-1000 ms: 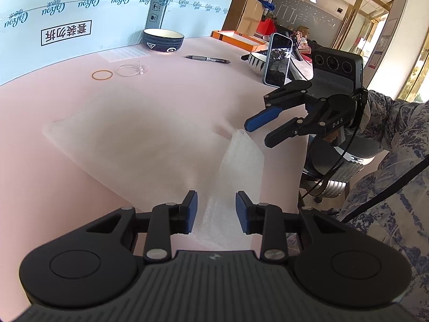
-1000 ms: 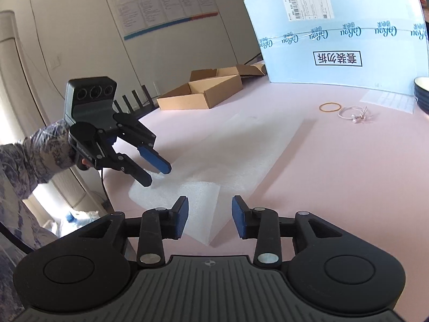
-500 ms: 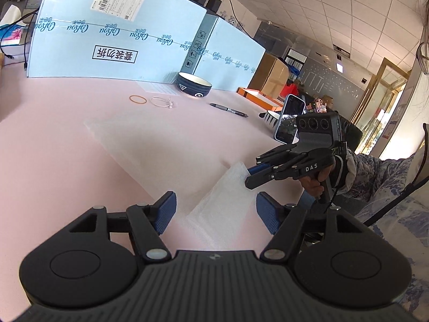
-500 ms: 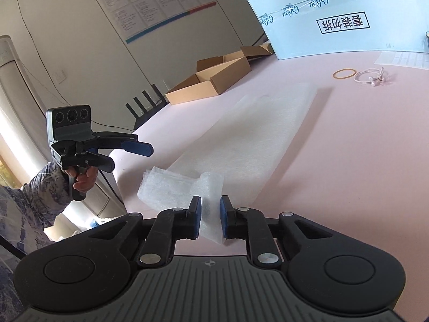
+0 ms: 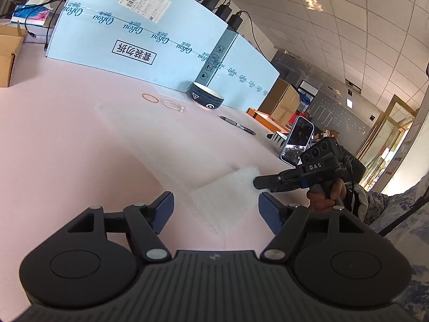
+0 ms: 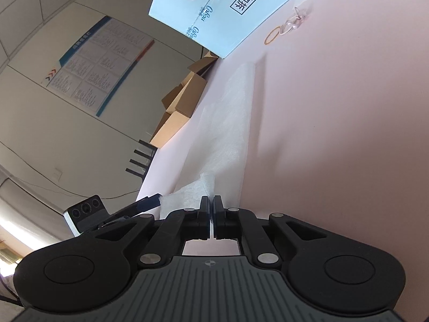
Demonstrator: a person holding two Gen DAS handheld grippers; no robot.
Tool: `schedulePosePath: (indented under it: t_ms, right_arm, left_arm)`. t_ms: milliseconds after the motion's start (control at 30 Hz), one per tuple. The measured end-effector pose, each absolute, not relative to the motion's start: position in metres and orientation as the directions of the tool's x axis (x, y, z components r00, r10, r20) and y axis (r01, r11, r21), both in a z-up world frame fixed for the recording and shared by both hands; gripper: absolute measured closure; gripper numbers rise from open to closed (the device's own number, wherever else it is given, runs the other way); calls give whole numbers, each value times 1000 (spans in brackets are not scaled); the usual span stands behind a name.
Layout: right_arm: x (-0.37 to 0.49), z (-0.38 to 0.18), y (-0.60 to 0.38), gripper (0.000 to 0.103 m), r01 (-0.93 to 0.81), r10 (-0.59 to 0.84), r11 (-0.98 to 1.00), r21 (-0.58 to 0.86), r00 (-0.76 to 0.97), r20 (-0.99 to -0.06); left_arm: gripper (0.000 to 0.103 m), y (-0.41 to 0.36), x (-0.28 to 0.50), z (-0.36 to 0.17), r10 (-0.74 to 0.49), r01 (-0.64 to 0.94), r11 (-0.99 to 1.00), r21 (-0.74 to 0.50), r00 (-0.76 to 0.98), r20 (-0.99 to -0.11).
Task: Fold shopping bag
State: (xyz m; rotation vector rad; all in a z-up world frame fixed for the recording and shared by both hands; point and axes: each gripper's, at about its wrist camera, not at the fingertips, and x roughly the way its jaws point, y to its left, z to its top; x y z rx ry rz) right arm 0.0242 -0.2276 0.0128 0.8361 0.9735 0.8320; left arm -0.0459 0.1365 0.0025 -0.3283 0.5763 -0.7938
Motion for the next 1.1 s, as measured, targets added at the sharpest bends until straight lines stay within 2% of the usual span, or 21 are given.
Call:
schedulePosePath:
  t_ms: [233,267,300,400,567,633,733,1100]
  right_arm:
    - [19,14,-232,100,-192,858,449,873,367,-361]
    - [18,13,-232,100,-190,856,450,872,370,-361]
    - [17,13,-232,101,-183,850,455,872,381,-364]
    - [16,13,-230,101,-176,837,472,864,398,-376]
    - [14,15,-224,103,-182,814,516,837,409,-413]
    - [14,16,-222,103,-192,807,531,825,410,-424]
    - [13,16,-220,103,-203,801,544,814,415,-432]
    - [7,16,-230,101,-170,764,559,811,485,-425]
  left_arm:
    - [38,118,-52,15,-701,583,712,-391,626,-343]
    - [42,114,-53,17,-688,580,724,-373,641,-340]
    - [54,108,-54,18,-671,570,740,-356,658,-341]
    - [68,94,-55,19,-645,551,763,-338,684,-340]
    - [68,72,-58,12,-688,595,726,-345,641,-341]
    - [68,64,-56,3,-664,586,747,-313,641,-385]
    - [69,67,-46,-9,-634,533,773,-344,648,-422]
    - [69,71,-44,-16,-629,541,777,-320,652,-424]
